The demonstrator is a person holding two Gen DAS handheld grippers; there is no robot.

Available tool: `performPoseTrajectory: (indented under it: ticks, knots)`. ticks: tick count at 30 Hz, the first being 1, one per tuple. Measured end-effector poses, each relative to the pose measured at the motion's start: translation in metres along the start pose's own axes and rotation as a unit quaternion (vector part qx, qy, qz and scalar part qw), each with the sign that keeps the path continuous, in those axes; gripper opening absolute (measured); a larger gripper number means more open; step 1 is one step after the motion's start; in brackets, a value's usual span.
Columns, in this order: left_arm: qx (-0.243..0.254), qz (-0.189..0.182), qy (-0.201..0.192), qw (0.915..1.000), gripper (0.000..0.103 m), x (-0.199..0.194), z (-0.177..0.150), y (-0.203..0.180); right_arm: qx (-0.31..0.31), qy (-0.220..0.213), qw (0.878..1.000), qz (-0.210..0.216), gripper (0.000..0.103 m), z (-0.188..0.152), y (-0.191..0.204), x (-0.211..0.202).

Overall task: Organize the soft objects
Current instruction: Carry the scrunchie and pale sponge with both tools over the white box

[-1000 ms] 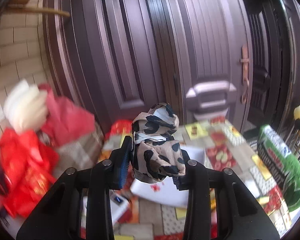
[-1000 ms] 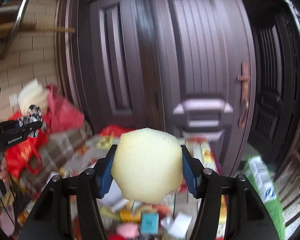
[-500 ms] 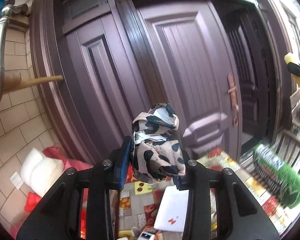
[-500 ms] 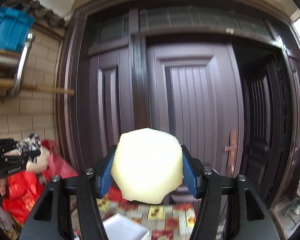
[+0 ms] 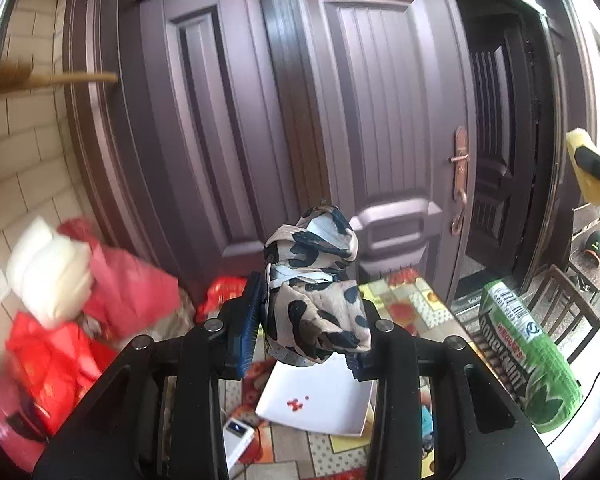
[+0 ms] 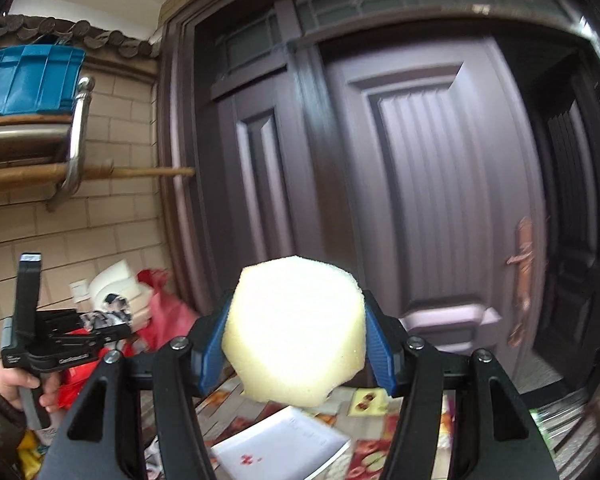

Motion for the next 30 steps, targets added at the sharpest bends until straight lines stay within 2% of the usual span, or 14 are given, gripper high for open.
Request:
performPoseTrajectory:
  ticks: [5, 8, 12, 15, 20, 24, 26, 30]
  knots:
    - [-0.018, -0.008, 0.012, 0.9997, 0.035, 0.024, -0.027, 0.017, 0.01, 0.016, 1.0, 0.018, 0.06, -0.033, 0.013, 0.02]
    - [-0.018, 0.016, 0.014, 0.9996, 0.035, 0.046, -0.048, 0.03, 0.01, 0.027, 1.0, 0.008, 0.06, -0.058, 0.023, 0.034]
    - [-0.039, 0.035, 0.034, 0.998, 0.035, 0.081, -0.08, 0.049, 0.023, 0.065, 0.997, 0.017, 0.06, -0.103, 0.031, 0.058]
    - [-0.053, 0.044, 0.048, 0.9964, 0.035, 0.104, -0.109, 0.053, 0.008, 0.087, 0.996, -0.004, 0.06, -0.141, 0.036, 0.077]
    - [-0.098, 0.021, 0.097, 0.9902, 0.035, 0.16, -0.172, 0.036, 0.057, 0.164, 0.985, 0.007, 0.06, -0.207, 0.023, 0.116]
    - [-0.134, 0.006, 0.158, 0.9784, 0.035, 0.214, -0.216, 0.015, 0.074, 0.231, 0.97, 0.002, 0.06, -0.257, 0.015, 0.151]
    - [-0.133, 0.011, 0.18, 0.9744, 0.035, 0.234, -0.23, 0.002, 0.08, 0.254, 0.964, -0.003, 0.06, -0.277, 0.013, 0.165]
    - [-0.106, 0.023, 0.199, 0.974, 0.035, 0.254, -0.242, -0.017, 0.076, 0.286, 0.955, -0.006, 0.06, -0.303, 0.016, 0.186]
Point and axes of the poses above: each gripper's, at about its wrist camera, not at the fingertips, and x roughly the way its jaws point, y to its left, z to its top, the point moved 4 cm from there along x, roughly the way its jaws point, and after that the axes turned 9 degrees about y, right-handed, at the moved point
